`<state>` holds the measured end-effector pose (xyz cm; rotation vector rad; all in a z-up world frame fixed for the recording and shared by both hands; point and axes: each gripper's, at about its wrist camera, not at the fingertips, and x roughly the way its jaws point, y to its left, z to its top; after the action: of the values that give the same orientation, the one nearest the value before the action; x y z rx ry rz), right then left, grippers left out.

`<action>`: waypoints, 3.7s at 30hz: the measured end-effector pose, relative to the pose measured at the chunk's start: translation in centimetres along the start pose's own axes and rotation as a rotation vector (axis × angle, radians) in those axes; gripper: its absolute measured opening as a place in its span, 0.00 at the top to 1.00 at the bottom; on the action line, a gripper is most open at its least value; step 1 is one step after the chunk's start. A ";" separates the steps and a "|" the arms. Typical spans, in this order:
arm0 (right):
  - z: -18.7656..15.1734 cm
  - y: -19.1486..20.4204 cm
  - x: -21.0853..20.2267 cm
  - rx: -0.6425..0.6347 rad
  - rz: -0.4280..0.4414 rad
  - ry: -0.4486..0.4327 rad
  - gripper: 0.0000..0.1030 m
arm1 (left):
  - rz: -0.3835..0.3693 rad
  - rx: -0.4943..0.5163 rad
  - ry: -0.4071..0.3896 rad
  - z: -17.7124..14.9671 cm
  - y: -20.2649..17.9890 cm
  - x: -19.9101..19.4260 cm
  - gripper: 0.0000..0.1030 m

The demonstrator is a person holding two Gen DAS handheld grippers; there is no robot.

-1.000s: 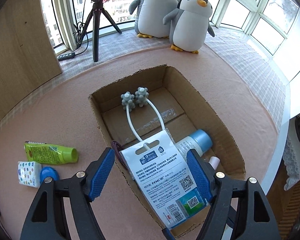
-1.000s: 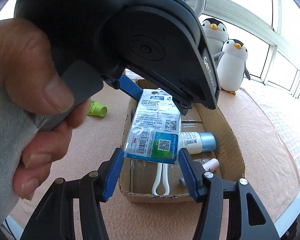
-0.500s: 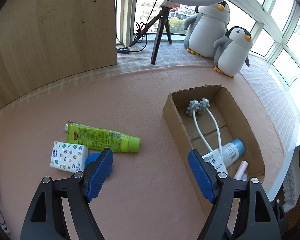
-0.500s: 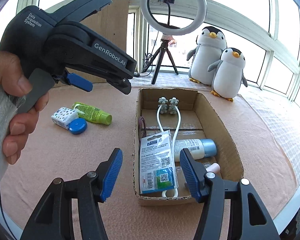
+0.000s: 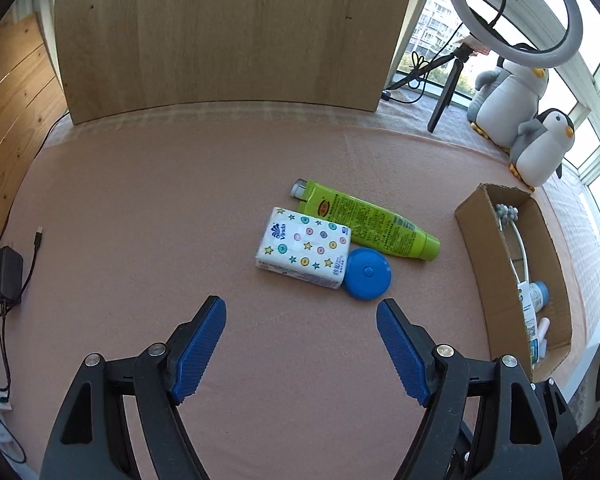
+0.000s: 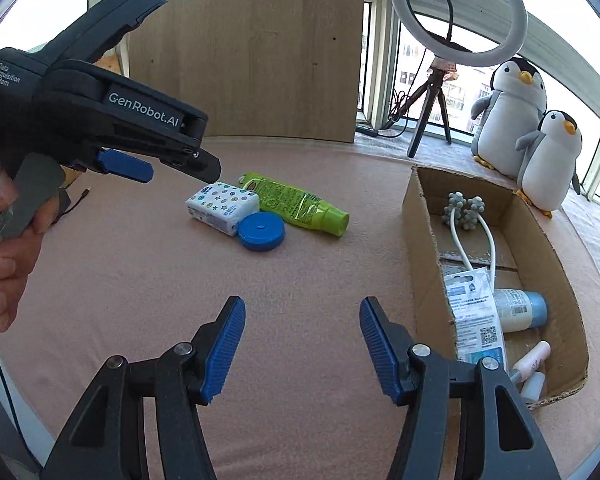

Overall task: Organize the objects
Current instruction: 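Lower the blister card into the box and open the right gripper, then grasp the white Vinda tissue pack with the right gripper, then lift the tissue pack and carry it toward the cardboard box with the right gripper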

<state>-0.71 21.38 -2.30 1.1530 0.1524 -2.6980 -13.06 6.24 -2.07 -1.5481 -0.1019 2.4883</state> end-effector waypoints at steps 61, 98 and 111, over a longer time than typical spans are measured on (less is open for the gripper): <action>5.6 13.9 14.5 0.075 0.127 0.146 0.41 | 0.090 -0.441 -0.018 -9.0 22.2 -2.9 0.22; -3.5 17.2 6.4 -0.263 0.262 0.090 0.52 | -0.127 -0.214 0.198 -7.5 9.6 3.6 0.46; -3.3 16.7 5.9 -0.254 0.276 0.077 0.54 | -0.130 -0.212 0.177 -7.3 8.8 2.4 0.49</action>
<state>1.45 4.88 -9.10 1.1098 0.3132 -2.3183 -8.82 -2.22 -8.88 -1.7739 -0.4368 2.2912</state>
